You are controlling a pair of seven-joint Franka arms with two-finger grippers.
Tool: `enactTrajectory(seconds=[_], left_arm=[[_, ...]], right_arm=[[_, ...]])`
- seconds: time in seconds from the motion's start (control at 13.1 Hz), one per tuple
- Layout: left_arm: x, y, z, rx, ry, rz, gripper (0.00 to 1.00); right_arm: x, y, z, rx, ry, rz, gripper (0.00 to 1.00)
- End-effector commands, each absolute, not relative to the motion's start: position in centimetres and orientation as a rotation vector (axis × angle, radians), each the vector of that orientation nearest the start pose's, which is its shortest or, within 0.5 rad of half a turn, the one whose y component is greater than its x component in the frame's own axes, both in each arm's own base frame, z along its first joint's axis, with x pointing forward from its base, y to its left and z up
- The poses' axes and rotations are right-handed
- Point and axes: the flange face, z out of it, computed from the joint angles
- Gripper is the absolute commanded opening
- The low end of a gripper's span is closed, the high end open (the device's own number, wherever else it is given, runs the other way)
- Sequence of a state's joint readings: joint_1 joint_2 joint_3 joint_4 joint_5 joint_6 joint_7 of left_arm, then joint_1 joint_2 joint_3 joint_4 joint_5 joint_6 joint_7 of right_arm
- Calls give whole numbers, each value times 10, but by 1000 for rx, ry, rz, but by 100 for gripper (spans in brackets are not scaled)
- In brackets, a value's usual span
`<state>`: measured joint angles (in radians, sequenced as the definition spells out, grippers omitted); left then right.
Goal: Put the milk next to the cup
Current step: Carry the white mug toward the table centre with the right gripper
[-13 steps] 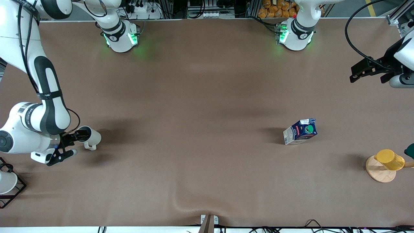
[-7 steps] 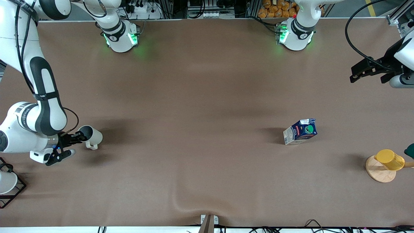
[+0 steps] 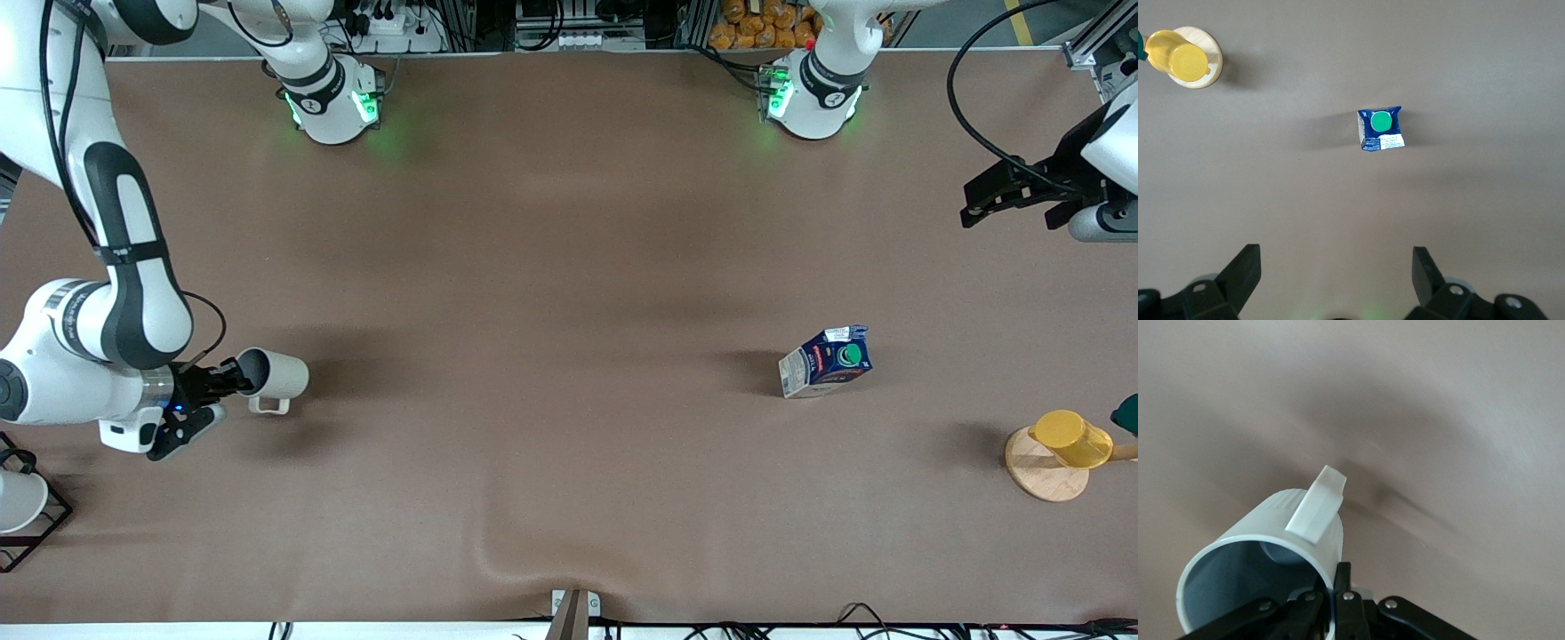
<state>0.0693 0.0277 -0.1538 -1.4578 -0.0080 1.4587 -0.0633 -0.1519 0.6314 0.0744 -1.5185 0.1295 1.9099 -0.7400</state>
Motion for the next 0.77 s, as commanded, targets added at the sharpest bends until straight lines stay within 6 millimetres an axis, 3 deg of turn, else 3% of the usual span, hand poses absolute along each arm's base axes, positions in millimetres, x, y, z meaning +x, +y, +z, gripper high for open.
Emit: enactTrajectory(seconds=[0.0,0.31,0.54,0.69], left_arm=[[550,-46,656,-3146,24,24,100],[550,-49,657,-3146,29,22,100],[551,-43,656,-3146,27,22,100],[552,-41,656,-3147,24,17,100]], right_arm=[[683,-10,307,-2686,-948,147,0],[693,69,326,-2621,-1033,52,0],[696,161,333,-2675,-1019,-104,0],[687,225,317,-2725,-947,-125,0]])
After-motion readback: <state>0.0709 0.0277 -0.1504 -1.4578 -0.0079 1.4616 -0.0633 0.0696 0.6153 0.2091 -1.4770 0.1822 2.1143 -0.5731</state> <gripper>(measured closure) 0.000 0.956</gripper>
